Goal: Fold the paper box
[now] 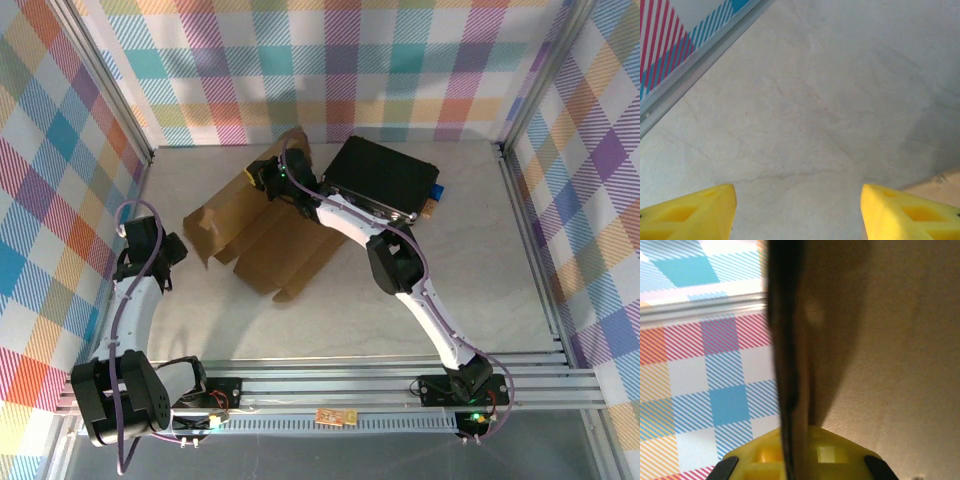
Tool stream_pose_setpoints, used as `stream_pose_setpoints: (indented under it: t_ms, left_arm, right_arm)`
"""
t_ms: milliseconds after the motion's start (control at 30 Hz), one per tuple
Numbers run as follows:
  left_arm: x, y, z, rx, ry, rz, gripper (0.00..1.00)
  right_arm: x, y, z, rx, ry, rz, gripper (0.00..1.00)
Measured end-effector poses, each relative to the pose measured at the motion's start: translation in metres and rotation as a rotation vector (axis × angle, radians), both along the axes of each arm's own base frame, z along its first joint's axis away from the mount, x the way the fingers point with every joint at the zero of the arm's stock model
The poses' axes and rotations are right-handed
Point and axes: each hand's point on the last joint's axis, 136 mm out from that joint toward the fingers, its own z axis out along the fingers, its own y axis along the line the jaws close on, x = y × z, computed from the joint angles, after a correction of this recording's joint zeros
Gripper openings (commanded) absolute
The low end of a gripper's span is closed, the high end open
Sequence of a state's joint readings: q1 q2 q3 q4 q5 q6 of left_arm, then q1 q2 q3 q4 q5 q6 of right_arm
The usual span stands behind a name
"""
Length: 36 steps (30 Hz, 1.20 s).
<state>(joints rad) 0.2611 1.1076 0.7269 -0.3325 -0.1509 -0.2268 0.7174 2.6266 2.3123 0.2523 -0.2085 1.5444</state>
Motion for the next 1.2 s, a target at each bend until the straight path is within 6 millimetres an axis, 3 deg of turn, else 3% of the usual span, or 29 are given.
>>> stream_pose_setpoints:
  t_ms: [267,600,933,1067,1200]
  left_arm:
    - [-0.004,0.004,-0.005,-0.094,-0.013,0.022,0.6]
    - [0.024,-0.032,-0.012,-0.212,-0.059,-0.209,0.54]
    - [0.038,-0.072,-0.033,-0.248,0.003,-0.37,0.51]
    - [0.034,-0.068,-0.031,-0.219,0.013,-0.337,0.51]
    - [0.031,-0.064,-0.016,-0.198,-0.024,-0.311,0.51]
  right_arm:
    - [0.005,-0.004,-0.004,-0.001,-0.003,0.054,0.0]
    - [0.014,-0.019,0.005,0.037,-0.008,0.092,0.0]
    - [0.007,-0.017,-0.002,0.032,-0.036,0.148,0.0]
    - [0.004,-0.017,-0.008,0.034,-0.065,0.167,0.0]
    - [-0.002,-0.015,-0.012,0.037,-0.11,0.183,0.0]
